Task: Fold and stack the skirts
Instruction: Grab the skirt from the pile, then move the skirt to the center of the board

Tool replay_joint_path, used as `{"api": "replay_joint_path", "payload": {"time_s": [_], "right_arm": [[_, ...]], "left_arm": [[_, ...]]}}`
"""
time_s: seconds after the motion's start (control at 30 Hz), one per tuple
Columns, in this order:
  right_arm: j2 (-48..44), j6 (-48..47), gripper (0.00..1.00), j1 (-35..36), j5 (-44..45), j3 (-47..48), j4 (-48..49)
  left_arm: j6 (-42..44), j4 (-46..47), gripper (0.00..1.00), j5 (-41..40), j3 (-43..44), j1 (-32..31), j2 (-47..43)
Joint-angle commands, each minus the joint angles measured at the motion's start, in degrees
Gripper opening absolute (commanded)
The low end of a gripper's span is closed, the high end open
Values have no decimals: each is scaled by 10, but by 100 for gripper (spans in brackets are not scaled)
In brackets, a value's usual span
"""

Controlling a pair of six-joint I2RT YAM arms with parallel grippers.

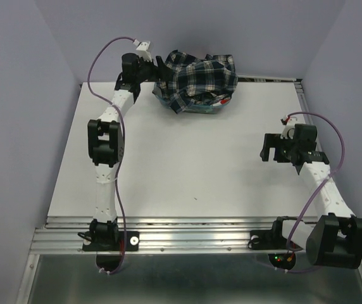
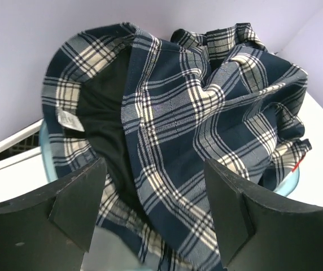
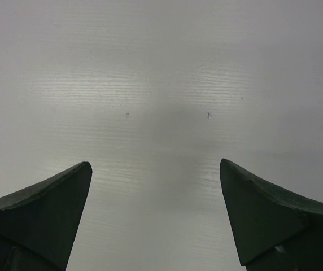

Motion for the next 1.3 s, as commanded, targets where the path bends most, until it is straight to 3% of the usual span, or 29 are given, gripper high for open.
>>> {"api": "replay_joint_path", "payload": {"time_s": [0.0,0.37,0.53,0.57,0.63,0.9,1.1,1.27], "right_arm": [[-16,-3,100,-5,3,17,-3],[-17,-3,100,-5,17,55,-32],[-13,-2,100,-5,24,66,-35],[-11,-2,100,-5,24,68,-35],[-12,0,100,-5,23,74,-36],[-24,-4,100,-5,7,128,-38],[-28,-24,100,-5,-32,191,-42],[-25,-54,100,-5,-71,258,-59]], "left_arm": [[-25,64,79,-15,58,-22,25],[-34,91,65,-79,113,-37,108],[-30,113,32,-57,144,-39,112],[-28,113,15,-57,150,-40,107],[-23,113,0,-59,165,-42,98],[39,54,0,-18,194,-55,-47],[145,-35,0,16,128,-96,-205],[159,-95,0,20,109,-126,-292]]}}
